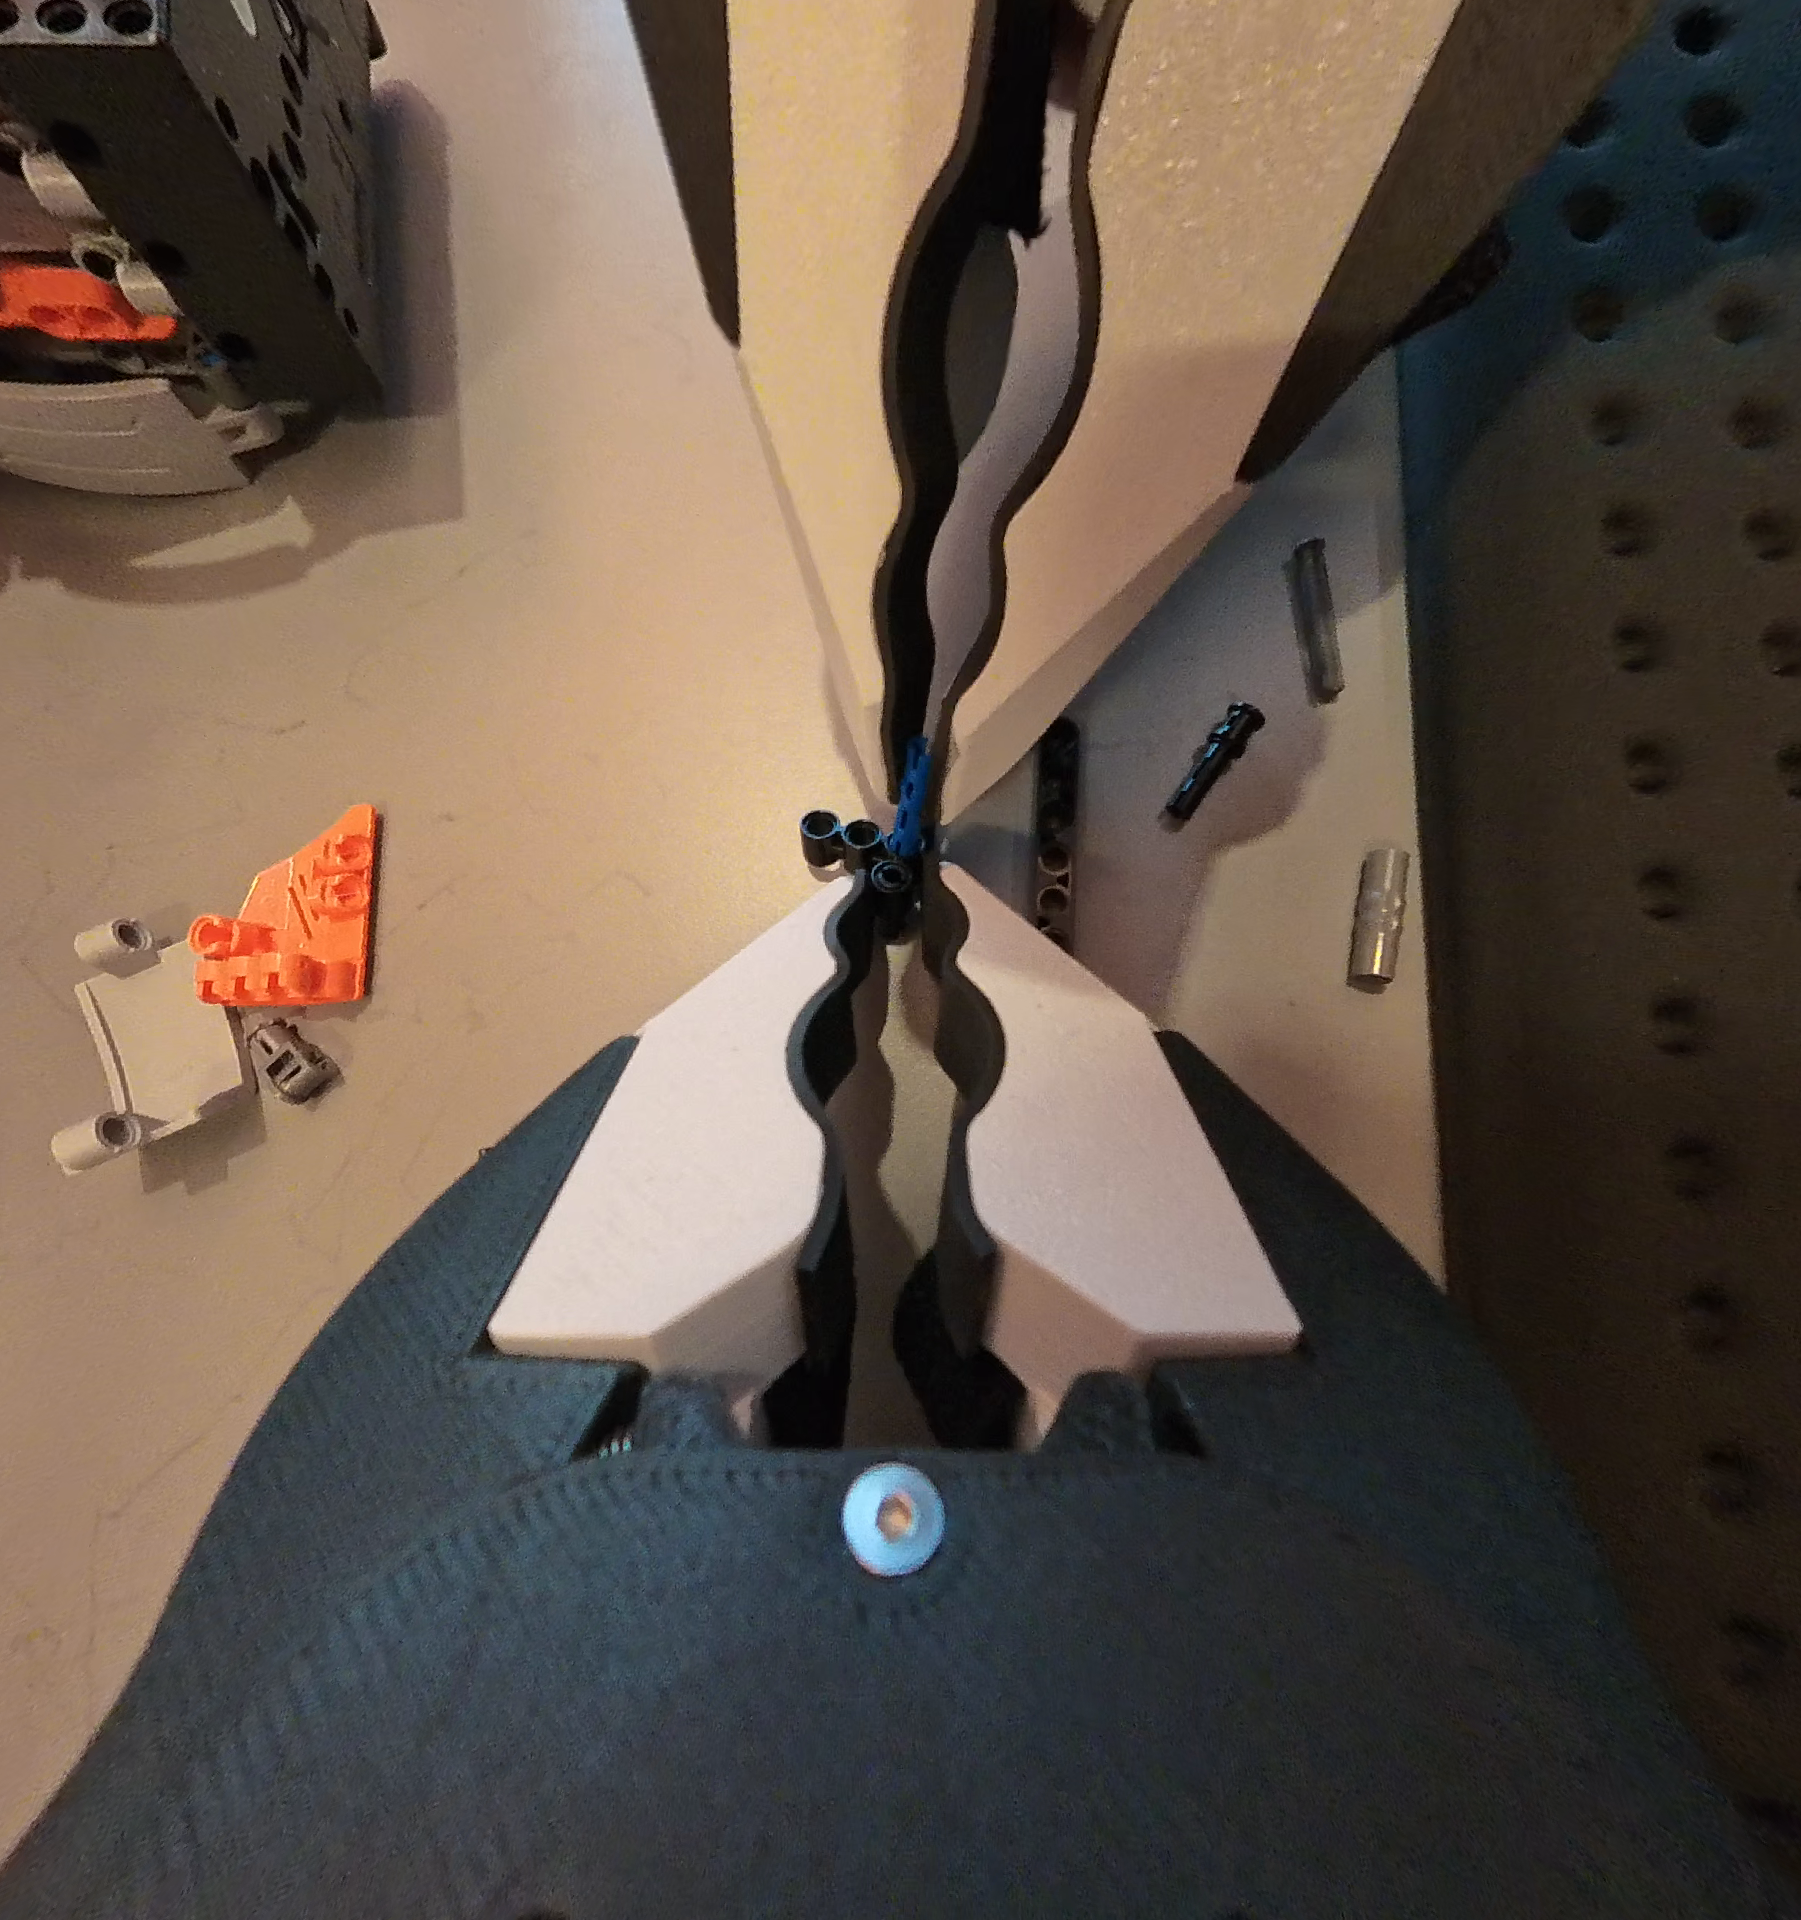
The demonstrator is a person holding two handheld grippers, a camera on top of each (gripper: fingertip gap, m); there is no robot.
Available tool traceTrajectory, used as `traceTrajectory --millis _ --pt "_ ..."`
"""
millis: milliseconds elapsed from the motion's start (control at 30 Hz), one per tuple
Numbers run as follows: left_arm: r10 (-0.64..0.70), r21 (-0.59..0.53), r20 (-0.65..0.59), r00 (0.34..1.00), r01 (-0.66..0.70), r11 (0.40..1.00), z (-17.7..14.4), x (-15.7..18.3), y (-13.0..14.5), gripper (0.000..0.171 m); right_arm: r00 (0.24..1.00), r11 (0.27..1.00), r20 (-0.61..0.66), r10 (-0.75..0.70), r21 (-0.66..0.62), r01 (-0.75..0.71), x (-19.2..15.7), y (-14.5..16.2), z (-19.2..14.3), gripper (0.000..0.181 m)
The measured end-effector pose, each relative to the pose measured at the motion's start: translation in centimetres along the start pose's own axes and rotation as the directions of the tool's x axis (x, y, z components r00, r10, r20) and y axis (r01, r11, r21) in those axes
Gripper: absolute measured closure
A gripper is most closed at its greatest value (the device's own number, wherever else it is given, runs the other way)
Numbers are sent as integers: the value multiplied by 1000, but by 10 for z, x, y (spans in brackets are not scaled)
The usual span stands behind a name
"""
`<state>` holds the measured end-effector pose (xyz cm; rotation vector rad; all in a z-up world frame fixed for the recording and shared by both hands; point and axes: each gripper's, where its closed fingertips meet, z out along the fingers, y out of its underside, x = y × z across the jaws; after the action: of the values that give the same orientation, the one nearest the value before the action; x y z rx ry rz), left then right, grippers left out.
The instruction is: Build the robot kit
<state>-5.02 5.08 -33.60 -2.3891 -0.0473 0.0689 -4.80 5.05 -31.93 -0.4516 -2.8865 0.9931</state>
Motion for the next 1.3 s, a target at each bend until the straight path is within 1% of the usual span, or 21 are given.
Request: traceTrajectory --millis 100,200,333,467,567,633,800,933,1100,1300 --pt "-3 1 -2 1000 3 1000 0 0 0 165 1000 1000 13 -27 -12 27 0 0 0 180" --pt "-12 1 -2 1000 12 1000 0 0 0 165 999 999 -3 -32 -14 32 0 0 0 180" --pt "-8 8 -10 1000 8 1000 1 2 -2 165 998 997 9 -61 -40 61 -2 5 6 180" --pt "-22 21 -4 1000 23 1000 1 0 -1 165 997 1000 76 20 -24 -19 1 3 7 179" --pt "-14 20 -8 1000 15 1000 1 0 -3 166 993 998 105 58 15 -60 2 0 1 178" --pt "-22 12 -11 1000 22 1000 1 -1 -3 166 993 996 91 69 44 -73 4 -1 -4 178" --pt "-10 3 -7 1000 10 1000 2 -1 -3 166 995 996 69 65 52 -69 5 2 -4 180" --pt "-6 6 -10 1000 6 1000 2 0 -5 166 996 995 63 57 84 -62 3 -3 -9 176" --pt "7 -6 5 1000 -7 1000 4 -1 -5 166 999 998 39 28 51 -30 4 -2 -6 180" --pt "34 -25 27 999 -33 999 4 0 -5 167 998 998 62 25 49 -28 2 1 -6 180"
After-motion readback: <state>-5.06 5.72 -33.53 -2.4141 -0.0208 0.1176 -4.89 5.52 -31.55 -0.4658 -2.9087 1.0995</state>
